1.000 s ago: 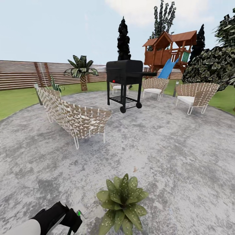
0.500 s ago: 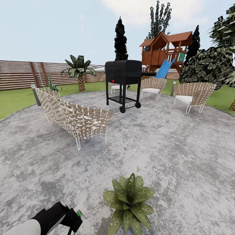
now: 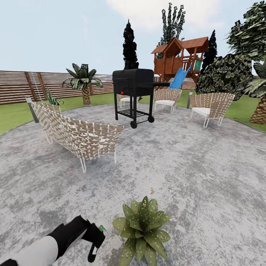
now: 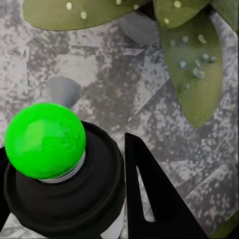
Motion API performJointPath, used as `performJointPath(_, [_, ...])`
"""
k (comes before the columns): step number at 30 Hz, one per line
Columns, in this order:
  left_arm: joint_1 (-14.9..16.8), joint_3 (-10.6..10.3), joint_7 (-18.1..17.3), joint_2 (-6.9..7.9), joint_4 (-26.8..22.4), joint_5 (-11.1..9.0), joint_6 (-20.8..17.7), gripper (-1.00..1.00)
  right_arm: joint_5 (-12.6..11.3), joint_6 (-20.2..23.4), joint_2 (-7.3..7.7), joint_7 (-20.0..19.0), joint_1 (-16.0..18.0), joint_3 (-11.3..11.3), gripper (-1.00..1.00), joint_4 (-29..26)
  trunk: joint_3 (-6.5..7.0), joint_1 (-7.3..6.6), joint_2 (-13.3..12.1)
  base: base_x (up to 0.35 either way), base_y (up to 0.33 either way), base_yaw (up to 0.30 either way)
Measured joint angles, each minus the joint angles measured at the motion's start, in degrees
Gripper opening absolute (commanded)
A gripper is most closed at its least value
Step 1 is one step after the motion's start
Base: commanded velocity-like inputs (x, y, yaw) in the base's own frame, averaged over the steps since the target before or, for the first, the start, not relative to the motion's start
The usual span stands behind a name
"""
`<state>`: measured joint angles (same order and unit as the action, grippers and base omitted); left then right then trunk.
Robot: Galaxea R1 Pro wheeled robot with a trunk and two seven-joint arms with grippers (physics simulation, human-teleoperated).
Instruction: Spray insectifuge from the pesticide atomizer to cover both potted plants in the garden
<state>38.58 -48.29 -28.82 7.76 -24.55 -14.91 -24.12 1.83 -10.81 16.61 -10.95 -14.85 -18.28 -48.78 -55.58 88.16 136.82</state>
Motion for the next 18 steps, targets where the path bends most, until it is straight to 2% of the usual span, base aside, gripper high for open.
performJointPath(4, [3.2, -0.1, 2.5, -3.25, 0.9, 0.0, -5.0, -1.00, 0.0, 0.0, 0.00, 0.0, 0.0, 0.0, 1.00, -0.3, 0.00, 0.00, 0.0, 0.000, 0.000, 0.000])
performJointPath(8, [3.5, -0.1, 2.6, -3.45, 1.0, 0.2, -5.2, -1.00, 0.1, -2.1, 0.00, -0.1, 0.0, 0.0, 1.00, -0.3, 0.00, 0.00, 0.0, 0.000, 0.000, 0.000])
performJointPath(16, [3.5, 0.0, 2.8, -3.24, 1.0, 0.1, -4.8, -1.00, 0.1, -2.4, 0.00, -0.1, 0.0, -0.1, 1.00, 0.0, 0.00, 0.00, 0.0, 0.000, 0.000, 0.000])
performJointPath(18, [3.5, 0.3, 2.9, -2.67, 1.0, 0.0, -3.0, -1.00, 0.0, -2.2, 0.00, -0.1, 0.0, -0.2, 1.00, 0.4, 0.00, 0.00, 0.0, -0.042, 0.000, 0.000])
